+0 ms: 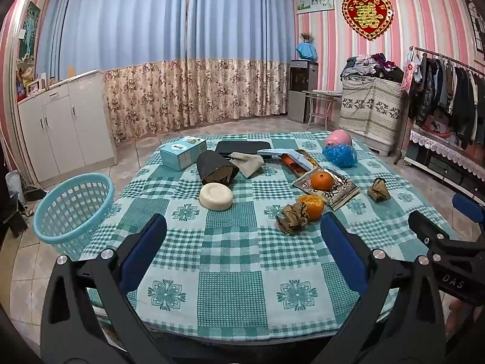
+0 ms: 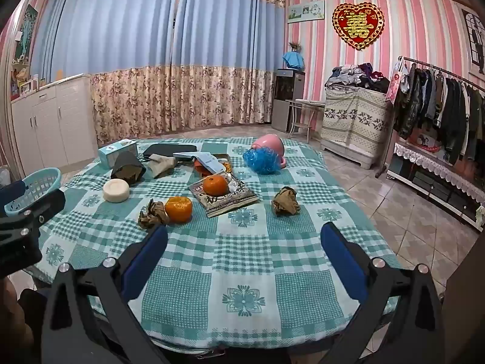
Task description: Collect trash
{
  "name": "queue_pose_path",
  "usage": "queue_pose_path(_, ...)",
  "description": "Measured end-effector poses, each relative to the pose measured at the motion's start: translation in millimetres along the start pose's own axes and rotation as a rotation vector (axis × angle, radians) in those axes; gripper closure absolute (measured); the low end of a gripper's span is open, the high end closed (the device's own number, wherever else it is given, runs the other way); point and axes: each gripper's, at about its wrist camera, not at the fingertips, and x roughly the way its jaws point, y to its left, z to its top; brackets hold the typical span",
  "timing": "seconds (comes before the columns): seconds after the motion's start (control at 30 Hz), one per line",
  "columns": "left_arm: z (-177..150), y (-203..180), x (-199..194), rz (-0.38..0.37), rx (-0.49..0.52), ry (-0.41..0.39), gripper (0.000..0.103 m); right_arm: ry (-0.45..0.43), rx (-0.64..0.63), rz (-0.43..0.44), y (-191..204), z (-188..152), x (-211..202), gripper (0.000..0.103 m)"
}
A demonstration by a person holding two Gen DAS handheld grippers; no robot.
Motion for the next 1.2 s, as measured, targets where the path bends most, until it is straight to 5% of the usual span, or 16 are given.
queue_pose_path(1.2,3.5,1.7,-7.3,-0.013,-0.006,-0.022,0.005,0.002,0.017,-0.010,-7.0,1.5,0.9,0.004)
